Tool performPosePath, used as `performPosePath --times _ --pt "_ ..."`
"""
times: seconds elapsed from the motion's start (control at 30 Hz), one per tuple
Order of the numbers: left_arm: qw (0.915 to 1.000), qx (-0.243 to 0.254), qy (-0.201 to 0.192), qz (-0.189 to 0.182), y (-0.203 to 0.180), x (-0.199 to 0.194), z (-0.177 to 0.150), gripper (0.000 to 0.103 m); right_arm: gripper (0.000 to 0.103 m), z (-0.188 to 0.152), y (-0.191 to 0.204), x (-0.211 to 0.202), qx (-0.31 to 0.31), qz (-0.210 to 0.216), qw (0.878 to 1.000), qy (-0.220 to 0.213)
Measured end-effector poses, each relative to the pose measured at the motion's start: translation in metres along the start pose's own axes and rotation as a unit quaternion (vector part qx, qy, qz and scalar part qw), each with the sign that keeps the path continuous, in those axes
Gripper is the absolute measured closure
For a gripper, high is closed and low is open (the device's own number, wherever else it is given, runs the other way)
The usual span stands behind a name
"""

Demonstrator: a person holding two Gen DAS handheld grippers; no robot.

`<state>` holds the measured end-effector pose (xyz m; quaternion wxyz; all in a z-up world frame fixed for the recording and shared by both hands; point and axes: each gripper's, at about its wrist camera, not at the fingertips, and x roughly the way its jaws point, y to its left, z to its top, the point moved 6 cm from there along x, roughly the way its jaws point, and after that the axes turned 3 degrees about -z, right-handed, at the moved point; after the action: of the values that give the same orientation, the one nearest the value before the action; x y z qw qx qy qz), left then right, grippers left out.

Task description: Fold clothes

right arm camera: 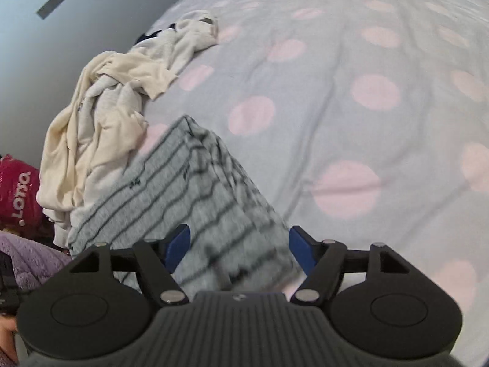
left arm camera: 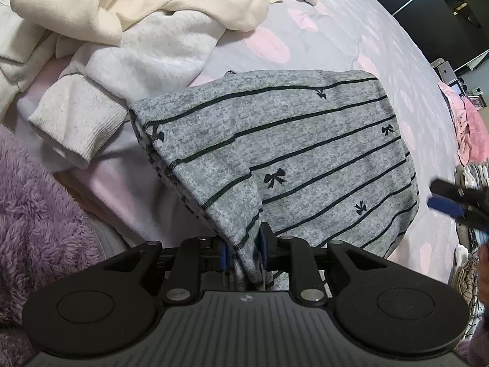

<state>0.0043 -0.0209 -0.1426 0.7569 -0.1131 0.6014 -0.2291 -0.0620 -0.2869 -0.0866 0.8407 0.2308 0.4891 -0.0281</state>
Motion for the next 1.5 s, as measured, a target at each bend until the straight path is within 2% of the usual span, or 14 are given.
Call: performPosePath --times 0.5,0.63,0.77,0.9,1.0,1.1,1.27,1.5 --pt "0.9998 -0.013 0.014 -0.002 0.009 0.003 0.005 0.082 0.028 0.032 0.001 0.101 -0.049 0.028 0.993 0.106" --pt "0.9997 -0.017 0.015 -0.005 0.011 0.000 0.005 0.082 0.035 0.031 0.011 0.107 -0.070 0.029 0.991 0.107" --pt "0.9998 -0.016 0.012 -0.004 0.009 -0.004 0.004 0.082 0.047 0.027 0.015 0.107 -0.065 0.035 0.992 0.105" --pt "0.9999 -0.011 0.006 0.002 0.003 -0.006 0.003 0.082 0.064 0.023 0.019 0.099 -0.061 0.034 0.993 0.095" --pt "0.9999 -0.008 0.000 0.008 0.000 -0.009 0.002 0.083 0.070 0.018 0.029 0.090 -0.071 0.024 0.993 0.088" --pt "0.9999 -0.004 -0.011 0.008 0.001 -0.016 0.002 0.086 0.073 0.014 0.034 0.074 -0.073 0.016 0.995 0.073" --pt "0.9991 0.014 -0.039 0.007 -0.003 -0.034 0.005 0.088 0.074 0.011 0.031 0.031 -0.038 0.041 0.998 0.023" --pt "0.9935 0.080 -0.077 -0.023 -0.044 -0.060 0.017 0.089 0.075 -0.002 0.025 -0.027 -0.007 0.050 0.998 -0.033"
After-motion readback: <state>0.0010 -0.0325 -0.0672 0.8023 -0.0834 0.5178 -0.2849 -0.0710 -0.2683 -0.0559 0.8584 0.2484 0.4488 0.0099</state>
